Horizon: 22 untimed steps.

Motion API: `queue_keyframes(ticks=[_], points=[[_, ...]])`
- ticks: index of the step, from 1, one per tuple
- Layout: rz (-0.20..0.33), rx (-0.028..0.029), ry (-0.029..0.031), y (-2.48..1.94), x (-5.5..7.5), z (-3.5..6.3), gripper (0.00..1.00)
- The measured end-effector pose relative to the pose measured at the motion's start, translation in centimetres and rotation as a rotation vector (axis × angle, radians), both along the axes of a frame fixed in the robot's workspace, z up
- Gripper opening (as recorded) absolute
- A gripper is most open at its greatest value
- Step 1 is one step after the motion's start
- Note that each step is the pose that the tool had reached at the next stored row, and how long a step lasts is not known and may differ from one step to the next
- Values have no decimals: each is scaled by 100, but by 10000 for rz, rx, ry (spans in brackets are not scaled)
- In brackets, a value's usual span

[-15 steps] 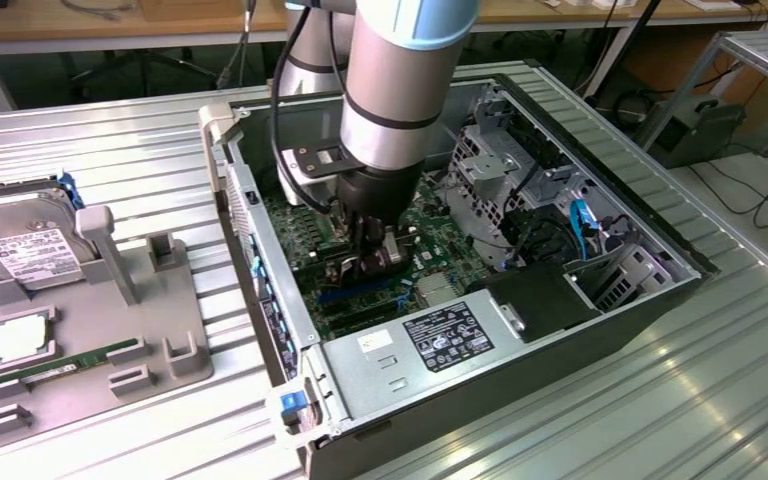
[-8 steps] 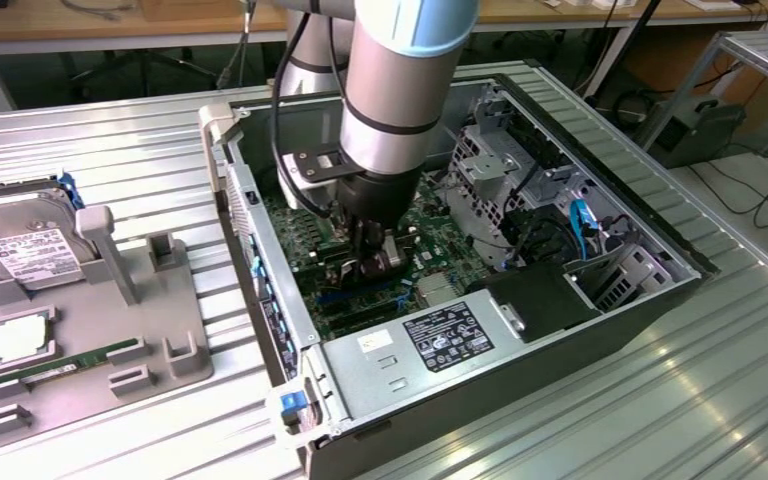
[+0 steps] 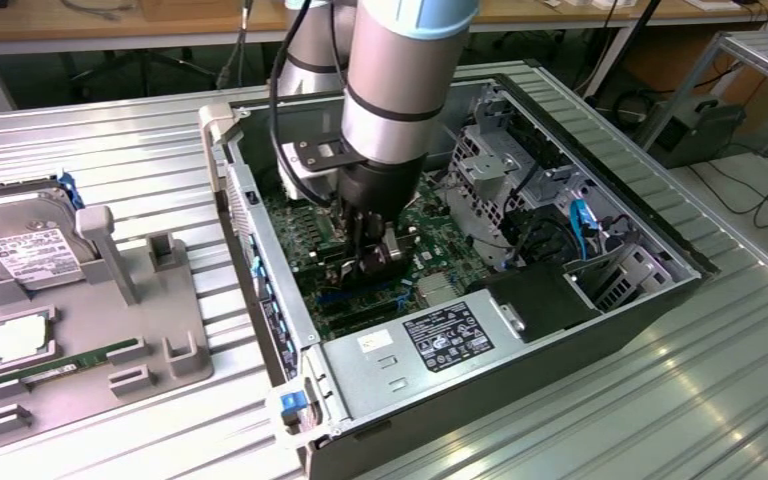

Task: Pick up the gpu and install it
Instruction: 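Insert the gpu into the slot, then press down on the gpu until it lock into place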

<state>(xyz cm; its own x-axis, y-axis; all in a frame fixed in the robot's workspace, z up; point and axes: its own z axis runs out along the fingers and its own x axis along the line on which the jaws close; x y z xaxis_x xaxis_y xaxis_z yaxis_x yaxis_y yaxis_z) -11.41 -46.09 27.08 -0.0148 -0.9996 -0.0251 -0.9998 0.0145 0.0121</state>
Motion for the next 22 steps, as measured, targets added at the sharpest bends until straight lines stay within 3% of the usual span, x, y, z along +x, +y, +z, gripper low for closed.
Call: queue_keyframes(ticks=[5,6,10,22], points=[[0,1,-1,1,2,218,33],[1,0,0,1,2,235,25],[1,3,-2,2,2,238,11],[0,1,0,1,1,239,11]])
